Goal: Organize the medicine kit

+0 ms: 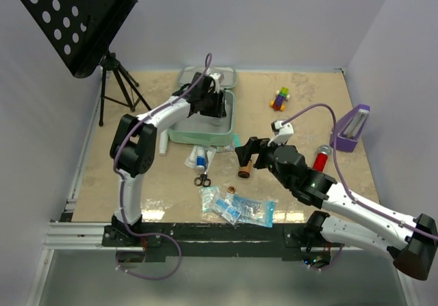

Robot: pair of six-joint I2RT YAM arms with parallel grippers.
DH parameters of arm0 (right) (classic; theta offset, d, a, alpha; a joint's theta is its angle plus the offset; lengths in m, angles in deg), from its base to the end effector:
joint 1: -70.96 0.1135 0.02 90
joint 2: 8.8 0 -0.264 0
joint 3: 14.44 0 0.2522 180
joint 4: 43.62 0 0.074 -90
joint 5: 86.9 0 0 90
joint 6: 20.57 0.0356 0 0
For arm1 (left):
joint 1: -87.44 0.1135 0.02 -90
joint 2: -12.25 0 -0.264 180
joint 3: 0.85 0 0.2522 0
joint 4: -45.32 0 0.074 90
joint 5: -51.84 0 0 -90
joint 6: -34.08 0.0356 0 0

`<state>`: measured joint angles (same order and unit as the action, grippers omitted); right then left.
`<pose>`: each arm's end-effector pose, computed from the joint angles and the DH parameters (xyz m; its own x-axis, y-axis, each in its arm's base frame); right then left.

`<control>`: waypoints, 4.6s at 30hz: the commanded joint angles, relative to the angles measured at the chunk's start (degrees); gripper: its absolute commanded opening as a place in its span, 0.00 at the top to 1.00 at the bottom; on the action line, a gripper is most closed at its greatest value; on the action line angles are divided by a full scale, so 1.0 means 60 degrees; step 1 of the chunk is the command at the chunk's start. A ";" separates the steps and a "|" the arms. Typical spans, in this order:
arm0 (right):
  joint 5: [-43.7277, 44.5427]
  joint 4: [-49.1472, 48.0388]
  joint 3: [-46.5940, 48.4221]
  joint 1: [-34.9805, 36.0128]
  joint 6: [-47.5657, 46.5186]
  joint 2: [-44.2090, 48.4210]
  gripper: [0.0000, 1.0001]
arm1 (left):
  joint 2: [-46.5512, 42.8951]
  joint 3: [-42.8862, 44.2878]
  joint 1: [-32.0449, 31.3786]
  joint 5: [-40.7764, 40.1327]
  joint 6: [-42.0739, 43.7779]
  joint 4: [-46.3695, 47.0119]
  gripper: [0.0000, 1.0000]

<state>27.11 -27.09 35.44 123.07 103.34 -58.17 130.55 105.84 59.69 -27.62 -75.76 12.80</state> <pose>0.1359 0.1510 0.2867 -0.4088 0.3044 -0.8603 -0.3044 0.8432 0.4430 0.4133 -0.2248 0.2193 -0.7744 0.0304 -0.6319 0.3307 0.8709 -0.3634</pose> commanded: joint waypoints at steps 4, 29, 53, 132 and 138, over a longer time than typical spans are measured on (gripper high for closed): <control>-0.0222 0.0286 0.0762 0.0015 -0.0144 0.0200 0.02 | 0.0804 0.0889 0.0084 0.0322 0.0201 0.0812 0.56; -0.0369 0.0198 0.0440 0.0015 0.0120 0.0214 0.02 | 0.0998 0.0582 0.0098 0.0762 -0.0591 0.1795 0.00; 0.0628 0.1326 0.0601 0.0015 0.0617 0.1635 0.02 | -0.4235 -0.5130 -0.4529 -0.2007 -0.1806 0.2203 0.00; -0.0105 0.0096 0.0031 0.0015 0.0339 0.1138 0.02 | 0.0101 0.0361 0.0655 -0.0542 0.1021 0.0637 0.83; -0.0325 -0.0138 -0.0146 0.0015 0.0559 0.0933 0.02 | 0.0834 0.0845 0.0655 -0.0044 0.0743 0.0871 0.82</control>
<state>26.65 -24.80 35.20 123.07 106.47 -52.31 133.87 106.58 63.54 -31.24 -71.17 14.37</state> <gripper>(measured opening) 0.983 0.507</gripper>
